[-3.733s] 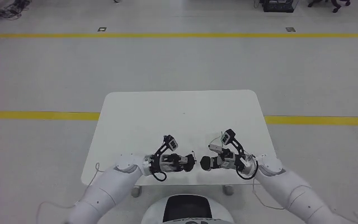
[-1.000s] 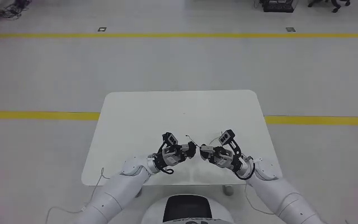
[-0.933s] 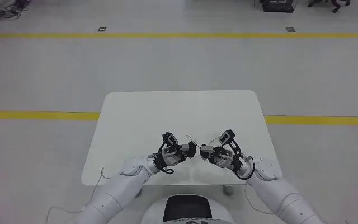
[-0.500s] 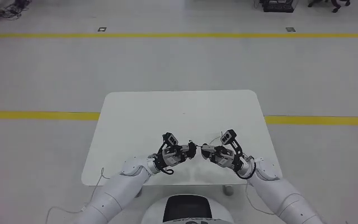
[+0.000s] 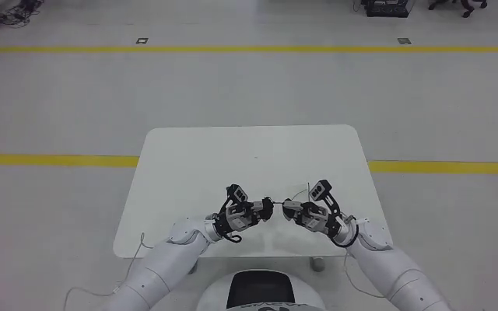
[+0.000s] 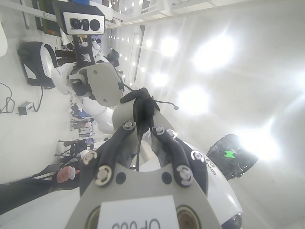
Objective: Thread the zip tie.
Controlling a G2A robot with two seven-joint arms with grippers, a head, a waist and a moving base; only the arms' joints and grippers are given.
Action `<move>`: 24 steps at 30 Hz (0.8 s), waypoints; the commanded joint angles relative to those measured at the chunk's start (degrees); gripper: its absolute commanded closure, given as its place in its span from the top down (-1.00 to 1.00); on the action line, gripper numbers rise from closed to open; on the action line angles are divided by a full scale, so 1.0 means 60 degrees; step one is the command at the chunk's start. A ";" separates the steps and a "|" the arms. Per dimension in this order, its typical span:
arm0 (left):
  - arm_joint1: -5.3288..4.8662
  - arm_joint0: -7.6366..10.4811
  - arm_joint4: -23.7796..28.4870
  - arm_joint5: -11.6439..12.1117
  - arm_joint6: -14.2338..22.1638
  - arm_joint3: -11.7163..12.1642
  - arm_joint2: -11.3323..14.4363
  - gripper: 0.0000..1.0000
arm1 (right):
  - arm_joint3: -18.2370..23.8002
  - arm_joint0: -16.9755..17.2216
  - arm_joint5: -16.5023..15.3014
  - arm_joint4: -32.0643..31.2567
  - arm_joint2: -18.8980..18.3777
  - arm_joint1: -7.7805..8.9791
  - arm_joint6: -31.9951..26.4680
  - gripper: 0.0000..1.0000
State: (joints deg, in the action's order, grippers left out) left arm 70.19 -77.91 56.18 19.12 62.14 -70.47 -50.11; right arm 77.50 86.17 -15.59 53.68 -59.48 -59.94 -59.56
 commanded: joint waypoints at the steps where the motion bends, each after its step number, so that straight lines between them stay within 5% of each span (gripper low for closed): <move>1: 0.0000 0.0000 0.0000 0.0000 0.0000 0.0000 0.0000 -1.00 | -0.0011 0.0009 0.0026 -0.0029 -0.0040 -0.0006 0.0006 -1.00; 24: 0.0000 0.0000 0.0000 0.0000 0.0000 0.0000 0.0000 -1.00 | -0.0153 0.0095 0.0130 -0.0378 -0.0342 -0.0115 0.0074 -1.00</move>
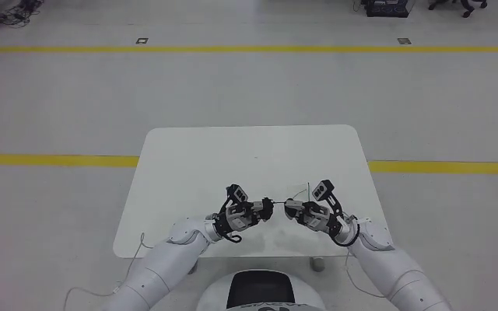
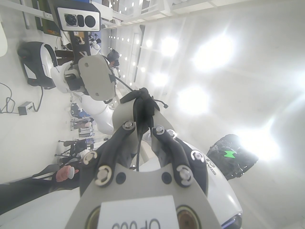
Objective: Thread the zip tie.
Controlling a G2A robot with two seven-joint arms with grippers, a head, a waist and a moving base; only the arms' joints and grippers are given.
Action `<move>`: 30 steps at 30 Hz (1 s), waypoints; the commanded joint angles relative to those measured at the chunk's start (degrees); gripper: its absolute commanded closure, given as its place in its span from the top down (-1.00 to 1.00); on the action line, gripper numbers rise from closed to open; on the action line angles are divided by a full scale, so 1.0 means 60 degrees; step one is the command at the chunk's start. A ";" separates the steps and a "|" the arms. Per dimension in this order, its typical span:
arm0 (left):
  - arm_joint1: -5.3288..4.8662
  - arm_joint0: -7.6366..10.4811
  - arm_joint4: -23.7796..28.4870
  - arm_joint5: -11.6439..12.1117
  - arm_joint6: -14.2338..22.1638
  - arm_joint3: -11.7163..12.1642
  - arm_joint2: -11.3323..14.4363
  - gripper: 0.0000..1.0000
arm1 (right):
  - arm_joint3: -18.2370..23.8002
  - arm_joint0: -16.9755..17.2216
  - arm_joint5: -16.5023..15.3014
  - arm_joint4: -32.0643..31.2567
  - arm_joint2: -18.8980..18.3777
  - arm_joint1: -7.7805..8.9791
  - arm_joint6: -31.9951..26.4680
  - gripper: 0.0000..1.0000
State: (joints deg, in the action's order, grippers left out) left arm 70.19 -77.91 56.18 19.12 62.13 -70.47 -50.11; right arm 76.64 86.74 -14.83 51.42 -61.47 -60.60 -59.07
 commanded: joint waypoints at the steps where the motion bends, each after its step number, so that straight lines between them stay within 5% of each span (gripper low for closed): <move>1: 0.0000 0.0000 0.0000 0.0000 0.0000 0.0000 0.0000 -1.00 | -0.0016 0.0002 0.0009 -0.0006 -0.0019 -0.0010 -0.0014 -1.00; 30: 0.0000 0.0000 0.0000 0.0000 0.0000 0.0000 0.0000 -1.00 | -0.0221 0.0081 0.0121 -0.0160 -0.0244 -0.0155 -0.0136 -1.00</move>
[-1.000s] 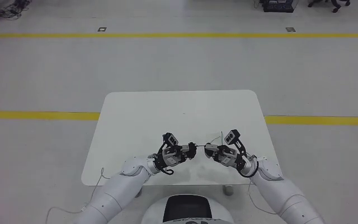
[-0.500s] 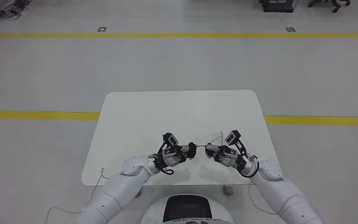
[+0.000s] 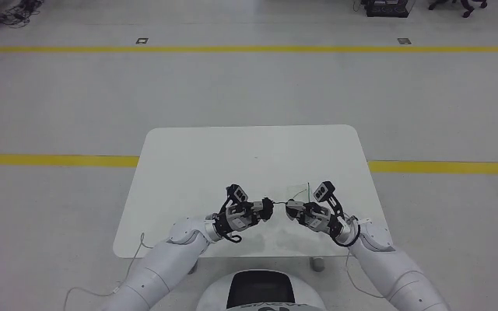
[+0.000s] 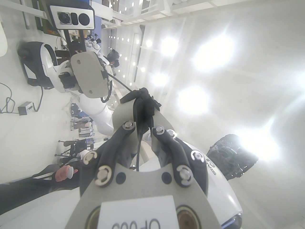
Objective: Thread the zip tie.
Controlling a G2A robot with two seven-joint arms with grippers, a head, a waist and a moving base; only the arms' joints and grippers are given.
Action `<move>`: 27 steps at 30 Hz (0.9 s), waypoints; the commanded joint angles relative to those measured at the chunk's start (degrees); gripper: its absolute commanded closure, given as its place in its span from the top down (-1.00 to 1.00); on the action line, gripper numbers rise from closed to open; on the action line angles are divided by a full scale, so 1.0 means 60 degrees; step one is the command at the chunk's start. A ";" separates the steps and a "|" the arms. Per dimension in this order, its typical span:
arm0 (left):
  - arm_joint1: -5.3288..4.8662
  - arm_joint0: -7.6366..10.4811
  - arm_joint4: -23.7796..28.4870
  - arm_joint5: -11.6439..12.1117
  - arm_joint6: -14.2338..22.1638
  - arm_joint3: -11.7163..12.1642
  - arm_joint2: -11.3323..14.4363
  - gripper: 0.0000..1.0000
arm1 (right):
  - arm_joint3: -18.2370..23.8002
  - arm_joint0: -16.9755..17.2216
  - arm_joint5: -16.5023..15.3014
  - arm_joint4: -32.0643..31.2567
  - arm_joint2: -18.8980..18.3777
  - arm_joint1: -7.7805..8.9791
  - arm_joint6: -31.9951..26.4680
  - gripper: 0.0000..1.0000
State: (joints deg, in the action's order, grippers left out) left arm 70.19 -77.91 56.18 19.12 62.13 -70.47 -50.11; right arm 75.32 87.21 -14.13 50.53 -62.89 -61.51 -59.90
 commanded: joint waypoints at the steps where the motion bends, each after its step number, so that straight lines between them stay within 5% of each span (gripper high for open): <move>1: 0.0000 0.0000 0.0000 0.0000 0.0000 0.0000 0.0000 -1.00 | 0.0001 0.0004 0.0008 -0.0021 -0.0012 -0.0008 0.0003 -1.00; 27: 0.0000 0.0000 0.0000 0.0000 0.0000 0.0000 0.0000 -1.00 | -0.0108 0.0018 0.0129 -0.0234 -0.0122 -0.0122 -0.0008 -1.00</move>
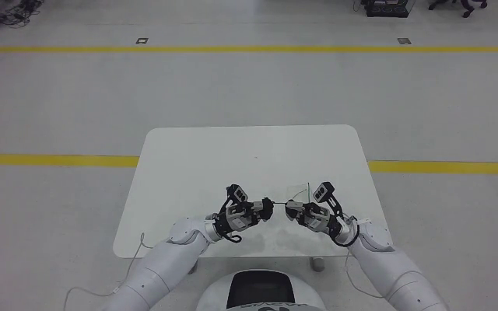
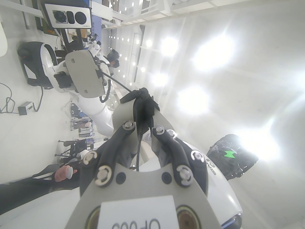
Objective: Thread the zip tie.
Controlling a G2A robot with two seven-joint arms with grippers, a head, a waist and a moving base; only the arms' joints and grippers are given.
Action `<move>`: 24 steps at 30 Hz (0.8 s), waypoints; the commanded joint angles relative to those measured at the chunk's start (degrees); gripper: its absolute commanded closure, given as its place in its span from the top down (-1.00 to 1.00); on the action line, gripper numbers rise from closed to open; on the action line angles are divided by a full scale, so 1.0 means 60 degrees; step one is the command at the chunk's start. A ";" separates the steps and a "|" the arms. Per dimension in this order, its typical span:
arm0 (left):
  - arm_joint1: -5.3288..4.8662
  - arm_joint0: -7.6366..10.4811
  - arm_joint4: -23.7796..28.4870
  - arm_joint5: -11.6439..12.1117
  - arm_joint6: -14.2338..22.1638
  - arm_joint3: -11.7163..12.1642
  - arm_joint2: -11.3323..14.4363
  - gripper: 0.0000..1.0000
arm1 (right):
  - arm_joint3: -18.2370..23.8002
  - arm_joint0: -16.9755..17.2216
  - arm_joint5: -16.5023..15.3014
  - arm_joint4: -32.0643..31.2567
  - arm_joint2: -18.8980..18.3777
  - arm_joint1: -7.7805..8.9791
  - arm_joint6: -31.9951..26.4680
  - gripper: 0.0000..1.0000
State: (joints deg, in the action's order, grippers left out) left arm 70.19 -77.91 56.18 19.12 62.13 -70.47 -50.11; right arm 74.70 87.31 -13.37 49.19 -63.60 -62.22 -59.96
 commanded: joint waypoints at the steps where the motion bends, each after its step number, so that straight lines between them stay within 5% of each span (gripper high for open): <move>1: 0.0000 0.0000 0.0000 0.0000 0.0000 0.0000 0.0000 -1.00 | -0.0011 0.0003 0.0005 -0.0020 -0.0006 -0.0007 0.0001 -1.00; 24: 0.0000 0.0000 0.0000 0.0000 0.0000 0.0000 0.0000 -1.00 | -0.0186 -0.0071 0.0150 -0.0295 -0.0029 -0.0100 0.0056 -1.00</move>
State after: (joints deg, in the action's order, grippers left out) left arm 70.19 -77.91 56.18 19.12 62.13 -70.47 -50.11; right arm 73.64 86.93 -12.53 47.56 -63.79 -62.80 -59.66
